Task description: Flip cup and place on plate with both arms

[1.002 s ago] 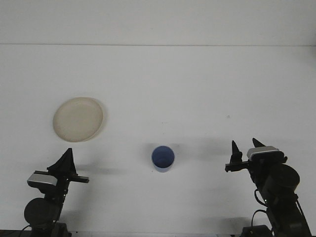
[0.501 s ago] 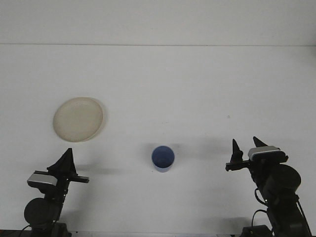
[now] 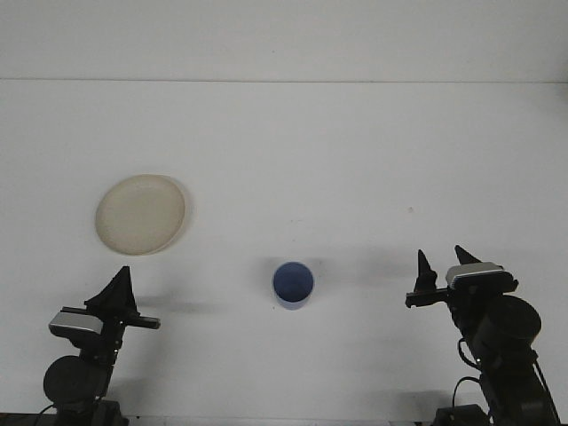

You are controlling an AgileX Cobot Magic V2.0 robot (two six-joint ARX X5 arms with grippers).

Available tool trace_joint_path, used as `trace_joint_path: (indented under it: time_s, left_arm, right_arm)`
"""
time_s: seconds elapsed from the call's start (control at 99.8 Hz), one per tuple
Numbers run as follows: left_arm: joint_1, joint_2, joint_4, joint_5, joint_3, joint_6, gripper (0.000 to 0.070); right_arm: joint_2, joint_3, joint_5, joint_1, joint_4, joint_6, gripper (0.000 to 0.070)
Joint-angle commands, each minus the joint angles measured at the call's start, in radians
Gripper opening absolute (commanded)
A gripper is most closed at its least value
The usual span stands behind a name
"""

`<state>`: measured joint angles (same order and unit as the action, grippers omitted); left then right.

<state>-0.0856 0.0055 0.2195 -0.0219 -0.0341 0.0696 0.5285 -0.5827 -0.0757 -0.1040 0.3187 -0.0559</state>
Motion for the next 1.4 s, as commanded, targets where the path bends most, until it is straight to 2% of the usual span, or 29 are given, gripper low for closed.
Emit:
trace_joint_path:
  time_s: [0.0, 0.18, 0.481, 0.712, 0.842, 0.992, 1.122, 1.213, 1.393]
  left_arm:
    - [0.0, -0.002, 0.006, 0.002, 0.015, 0.002, 0.0011]
    - [0.0, 0.002, -0.084, 0.002, -0.053, 0.008, 0.0011]
    - [0.0, 0.148, -0.361, -0.006, -0.335, 0.135, 0.0011]
    - [0.0, 0.422, -0.641, -0.076, -0.662, 0.134, 0.0011]
    - [0.0, 0.576, -0.77, -0.138, -0.825, 0.133, 0.0011]
    - [-0.002, 0.72, -0.883, -0.198, -0.951, 0.113, 0.0011]
    - [-0.007, 0.826, -1.006, -0.216, -1.026, 0.096, 0.0011]
    - [-0.007, 0.872, -1.046, -0.216, -1.048, 0.096, 0.0011]
    - [-0.006, 0.883, -1.022, -0.215, -1.049, 0.1, 0.0011]
  right_arm:
    - [0.002, -0.006, 0.001, -0.002, -0.012, -0.003, 0.0469]
    - [0.002, -0.006, 0.001, -0.002, -0.013, -0.003, 0.0469]
    - [0.002, -0.006, 0.001, -0.002, -0.013, -0.004, 0.0469]
    - [0.002, -0.006, 0.001, -0.002, -0.013, -0.004, 0.0469]
    - [0.002, -0.006, 0.0, -0.002, -0.012, -0.004, 0.0469]
    - [0.002, -0.006, 0.0, -0.002, -0.012, -0.004, 0.0469]
    - [0.002, -0.006, 0.0, -0.002, -0.012, -0.004, 0.0469]
    - [0.002, -0.006, 0.0, -0.002, -0.012, -0.004, 0.0469]
    - [0.002, -0.006, 0.0, -0.002, -0.012, -0.004, 0.0469]
